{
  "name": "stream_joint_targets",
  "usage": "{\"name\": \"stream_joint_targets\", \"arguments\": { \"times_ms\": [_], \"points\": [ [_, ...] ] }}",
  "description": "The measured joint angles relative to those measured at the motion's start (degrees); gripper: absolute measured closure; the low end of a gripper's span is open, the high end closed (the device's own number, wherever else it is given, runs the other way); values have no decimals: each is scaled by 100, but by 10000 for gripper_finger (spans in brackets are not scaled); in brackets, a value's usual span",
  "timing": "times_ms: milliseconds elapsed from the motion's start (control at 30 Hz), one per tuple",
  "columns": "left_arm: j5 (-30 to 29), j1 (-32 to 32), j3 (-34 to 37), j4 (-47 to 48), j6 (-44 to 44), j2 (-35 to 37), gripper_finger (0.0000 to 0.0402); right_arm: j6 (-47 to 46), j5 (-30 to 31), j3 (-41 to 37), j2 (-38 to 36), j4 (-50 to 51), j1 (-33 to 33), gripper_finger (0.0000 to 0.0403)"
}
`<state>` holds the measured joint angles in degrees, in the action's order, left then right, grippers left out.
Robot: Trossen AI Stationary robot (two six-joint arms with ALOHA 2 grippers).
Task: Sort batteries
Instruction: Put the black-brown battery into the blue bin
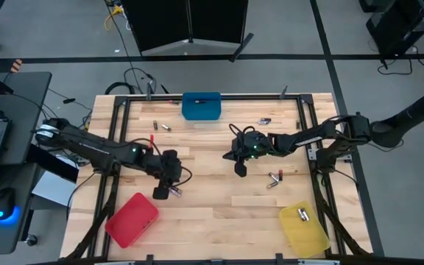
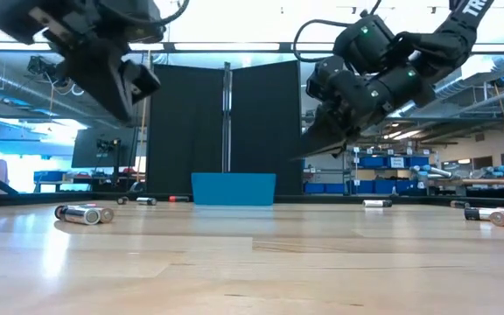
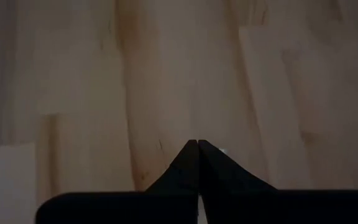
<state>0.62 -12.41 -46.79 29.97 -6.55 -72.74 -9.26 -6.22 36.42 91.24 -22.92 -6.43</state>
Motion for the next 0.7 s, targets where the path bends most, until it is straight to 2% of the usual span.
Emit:
{"name": "stream_joint_targets", "arguments": {
  "times_ms": [200,367,500,700],
  "points": [
    [9,-108,138,61,8,-109,393,-7,-2,0,0,81,-18,395],
    [661,-86,141,131,162,-244,394,-115,2,0,0,118,3,395],
    [838,-120,143,170,183,-493,392,-153,17,0,0,127,3,393],
    [644,-161,141,-38,437,-1027,351,-168,30,0,0,109,3,391]
  ]
}}
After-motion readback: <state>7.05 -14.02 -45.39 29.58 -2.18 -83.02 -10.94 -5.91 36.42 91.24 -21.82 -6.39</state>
